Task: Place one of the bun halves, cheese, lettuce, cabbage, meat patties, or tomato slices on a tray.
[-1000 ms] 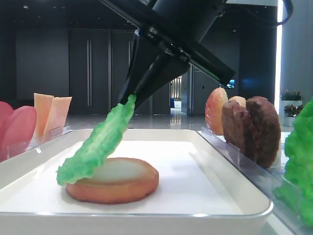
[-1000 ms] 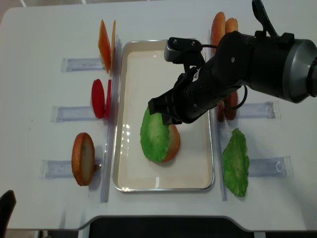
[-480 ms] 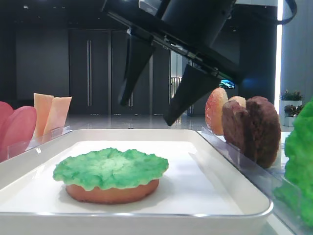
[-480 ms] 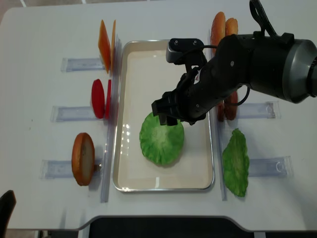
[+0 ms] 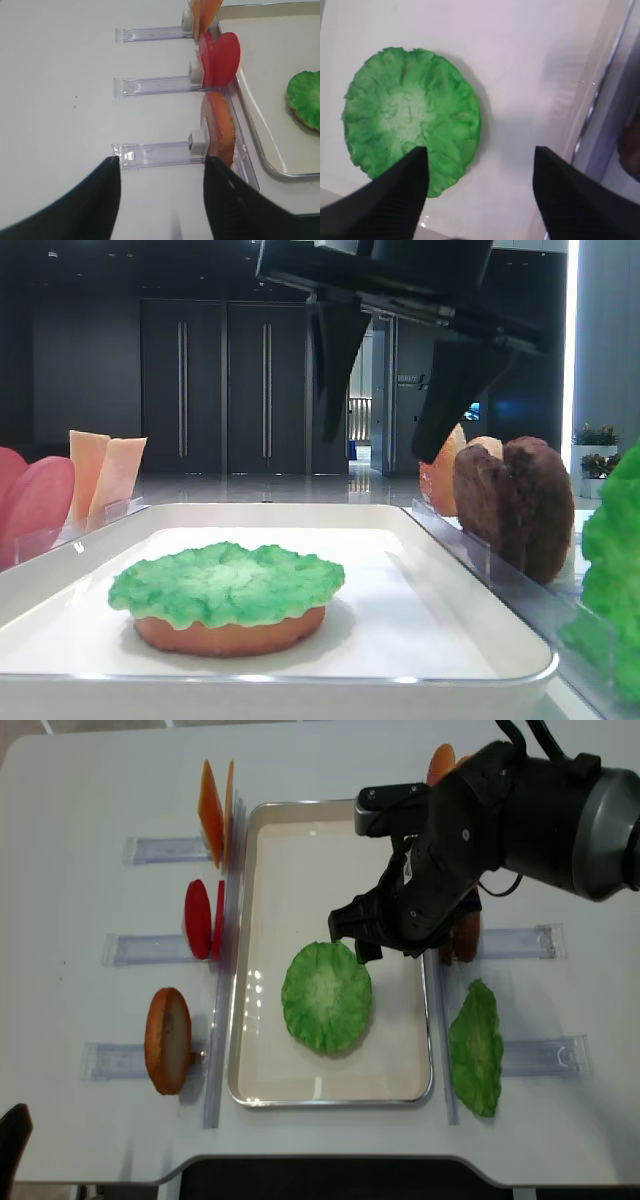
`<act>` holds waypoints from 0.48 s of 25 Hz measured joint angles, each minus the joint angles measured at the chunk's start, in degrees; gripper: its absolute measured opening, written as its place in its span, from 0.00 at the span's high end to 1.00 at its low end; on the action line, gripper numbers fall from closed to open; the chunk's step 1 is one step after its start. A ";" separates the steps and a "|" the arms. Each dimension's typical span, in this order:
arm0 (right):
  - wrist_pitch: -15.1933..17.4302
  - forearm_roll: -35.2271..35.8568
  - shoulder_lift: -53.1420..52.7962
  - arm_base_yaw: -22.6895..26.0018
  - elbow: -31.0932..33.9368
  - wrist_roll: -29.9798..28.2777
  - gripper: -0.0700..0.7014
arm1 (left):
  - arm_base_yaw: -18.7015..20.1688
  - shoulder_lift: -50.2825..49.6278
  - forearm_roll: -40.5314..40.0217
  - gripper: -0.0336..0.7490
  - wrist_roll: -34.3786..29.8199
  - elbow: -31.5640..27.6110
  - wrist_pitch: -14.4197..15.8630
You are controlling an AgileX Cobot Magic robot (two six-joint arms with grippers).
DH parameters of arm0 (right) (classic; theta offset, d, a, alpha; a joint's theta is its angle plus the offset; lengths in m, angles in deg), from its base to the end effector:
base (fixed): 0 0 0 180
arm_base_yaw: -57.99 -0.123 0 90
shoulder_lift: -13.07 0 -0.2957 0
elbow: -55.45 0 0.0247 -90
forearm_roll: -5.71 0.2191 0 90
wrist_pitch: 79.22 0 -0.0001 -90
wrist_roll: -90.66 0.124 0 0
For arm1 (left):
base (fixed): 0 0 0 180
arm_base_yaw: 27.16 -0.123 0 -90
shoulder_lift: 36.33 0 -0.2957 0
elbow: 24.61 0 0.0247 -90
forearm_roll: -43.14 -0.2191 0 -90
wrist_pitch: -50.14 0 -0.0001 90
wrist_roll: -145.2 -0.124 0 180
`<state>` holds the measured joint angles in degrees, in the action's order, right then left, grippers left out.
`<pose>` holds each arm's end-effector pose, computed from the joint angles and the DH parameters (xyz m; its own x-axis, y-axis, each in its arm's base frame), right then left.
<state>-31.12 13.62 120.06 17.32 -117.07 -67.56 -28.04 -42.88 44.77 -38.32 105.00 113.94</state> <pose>0.2446 0.2270 0.2200 -0.9492 -0.2185 -0.2263 -0.2693 0.9363 0.2253 -0.0171 -0.0034 0.2335 -0.5100 0.0410 -0.8592 0.0315 0.9991 0.0290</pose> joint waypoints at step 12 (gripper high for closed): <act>18.23 -10.18 -0.97 1.39 -12.39 3.83 0.35 | 0.00 0.00 0.00 0.43 -0.05 0.00 0.00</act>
<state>-12.89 3.44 119.09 18.71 -129.46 -63.73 -28.04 -42.88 44.77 -38.37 105.00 113.94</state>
